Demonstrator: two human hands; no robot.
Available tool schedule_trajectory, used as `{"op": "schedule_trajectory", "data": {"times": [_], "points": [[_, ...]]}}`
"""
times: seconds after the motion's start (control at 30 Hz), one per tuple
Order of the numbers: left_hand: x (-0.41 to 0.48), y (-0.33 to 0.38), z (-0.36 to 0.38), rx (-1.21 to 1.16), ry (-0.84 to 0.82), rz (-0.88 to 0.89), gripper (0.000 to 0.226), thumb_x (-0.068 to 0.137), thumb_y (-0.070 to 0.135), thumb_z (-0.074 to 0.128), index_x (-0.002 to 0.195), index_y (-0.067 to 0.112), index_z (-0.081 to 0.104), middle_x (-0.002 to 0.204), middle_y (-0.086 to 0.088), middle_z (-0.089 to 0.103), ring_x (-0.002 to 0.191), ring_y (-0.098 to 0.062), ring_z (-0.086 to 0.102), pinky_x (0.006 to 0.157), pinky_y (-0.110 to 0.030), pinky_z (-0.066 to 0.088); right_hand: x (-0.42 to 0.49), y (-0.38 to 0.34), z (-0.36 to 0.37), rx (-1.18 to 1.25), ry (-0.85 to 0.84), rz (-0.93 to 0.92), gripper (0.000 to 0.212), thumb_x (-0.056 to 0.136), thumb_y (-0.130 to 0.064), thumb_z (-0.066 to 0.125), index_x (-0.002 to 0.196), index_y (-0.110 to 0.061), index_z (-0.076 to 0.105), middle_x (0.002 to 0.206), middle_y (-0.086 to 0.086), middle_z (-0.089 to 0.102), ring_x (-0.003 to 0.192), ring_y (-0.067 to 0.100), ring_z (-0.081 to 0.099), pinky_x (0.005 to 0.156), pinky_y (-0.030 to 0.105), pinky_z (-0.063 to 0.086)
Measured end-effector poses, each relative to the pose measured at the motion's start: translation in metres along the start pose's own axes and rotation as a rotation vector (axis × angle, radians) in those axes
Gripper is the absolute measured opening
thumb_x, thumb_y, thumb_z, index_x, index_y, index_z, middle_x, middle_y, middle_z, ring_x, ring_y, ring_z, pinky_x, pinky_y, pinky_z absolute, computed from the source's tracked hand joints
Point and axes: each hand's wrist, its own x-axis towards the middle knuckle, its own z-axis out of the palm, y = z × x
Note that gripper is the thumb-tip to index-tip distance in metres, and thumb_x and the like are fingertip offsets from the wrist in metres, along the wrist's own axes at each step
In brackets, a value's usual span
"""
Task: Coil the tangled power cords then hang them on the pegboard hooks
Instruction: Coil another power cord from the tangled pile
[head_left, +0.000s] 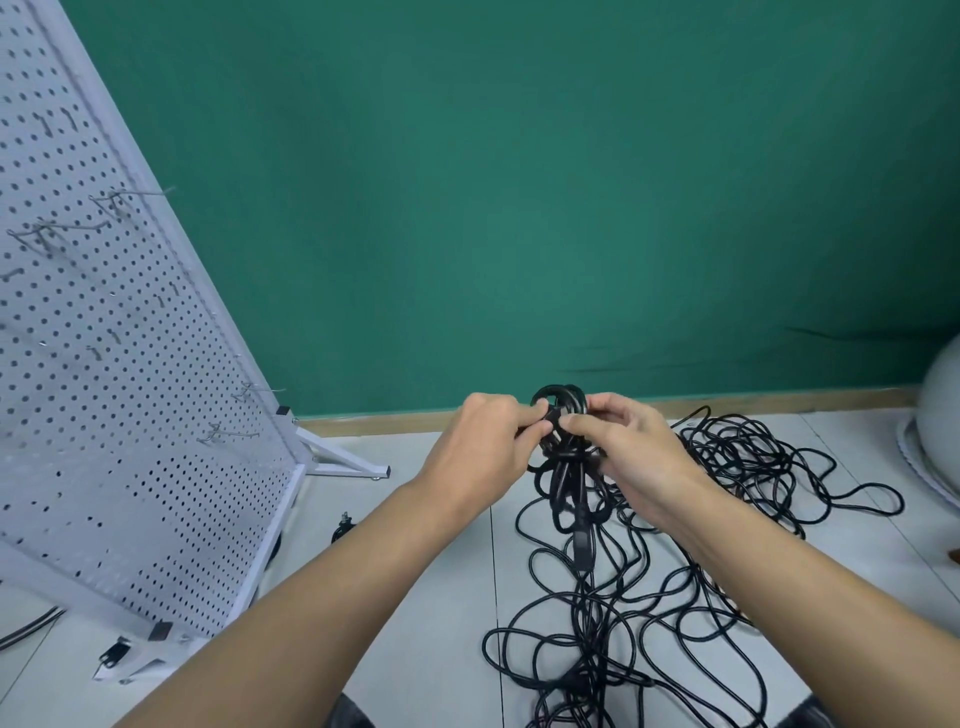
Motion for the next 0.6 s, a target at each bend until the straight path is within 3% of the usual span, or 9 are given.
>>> {"op": "schedule_trajectory", "data": {"times": [0.07, 0.17, 0.3, 0.4, 0.53, 0.6], "points": [[-0.002, -0.001, 0.000, -0.039, -0.033, -0.021, 0.020, 0.102, 0.024, 0.062, 0.107, 0.015, 0.079, 0.062, -0.007, 0.057, 0.063, -0.028, 0.050, 0.062, -0.040, 0.044, 0.000, 0.003, -0.001, -0.038, -0.048, -0.001, 0.016, 0.087, -0.007, 0.078, 0.102, -0.006, 0.072, 0.100, 0.008, 0.078, 0.096, 0.025, 0.072, 0.102, 0.054, 0.054], [-0.006, -0.006, -0.001, -0.155, -0.031, -0.094, 0.017, 0.101, 0.024, 0.064, 0.102, 0.018, 0.081, 0.072, -0.013, 0.066, 0.070, -0.030, 0.055, 0.069, -0.040, 0.048, 0.002, 0.001, -0.007, -0.054, -0.146, 0.035, 0.017, 0.093, -0.010, 0.069, 0.109, -0.007, 0.075, 0.114, 0.012, 0.076, 0.111, 0.021, 0.069, 0.091, 0.041, 0.057], [-0.006, -0.012, -0.001, -0.311, -0.010, -0.210, 0.010, 0.097, 0.018, 0.070, 0.099, 0.014, 0.079, 0.076, 0.000, 0.074, 0.064, -0.007, 0.062, 0.063, -0.013, 0.045, -0.001, -0.003, -0.009, -0.133, -0.158, -0.042, 0.021, 0.098, 0.000, 0.059, 0.108, -0.011, 0.075, 0.107, 0.004, 0.078, 0.097, 0.011, 0.073, 0.073, 0.021, 0.057], [-0.007, -0.018, 0.001, -0.337, -0.056, -0.245, 0.007, 0.098, 0.017, 0.068, 0.096, 0.015, 0.075, 0.075, 0.002, 0.072, 0.062, 0.001, 0.059, 0.064, -0.010, 0.043, -0.002, 0.003, -0.007, -0.240, -0.164, -0.119, 0.018, 0.097, 0.000, 0.065, 0.108, -0.012, 0.075, 0.109, 0.005, 0.077, 0.098, 0.022, 0.076, 0.080, 0.027, 0.062], [-0.003, -0.027, -0.002, -0.463, -0.096, -0.263, 0.015, 0.103, 0.021, 0.061, 0.095, 0.024, 0.073, 0.076, 0.001, 0.067, 0.071, -0.009, 0.058, 0.073, -0.028, 0.048, -0.003, 0.002, -0.004, -0.250, -0.087, -0.204, 0.016, 0.088, 0.000, 0.077, 0.101, -0.009, 0.074, 0.103, 0.009, 0.077, 0.090, 0.037, 0.075, 0.082, 0.042, 0.064], [-0.003, -0.028, -0.002, -0.493, -0.113, -0.270, 0.018, 0.104, 0.023, 0.059, 0.095, 0.025, 0.074, 0.075, 0.004, 0.064, 0.071, -0.009, 0.054, 0.072, -0.029, 0.045, -0.006, 0.001, -0.002, -0.319, -0.076, -0.213, 0.020, 0.082, -0.006, 0.084, 0.096, -0.016, 0.074, 0.096, 0.005, 0.077, 0.082, 0.034, 0.076, 0.082, 0.052, 0.063]]}}
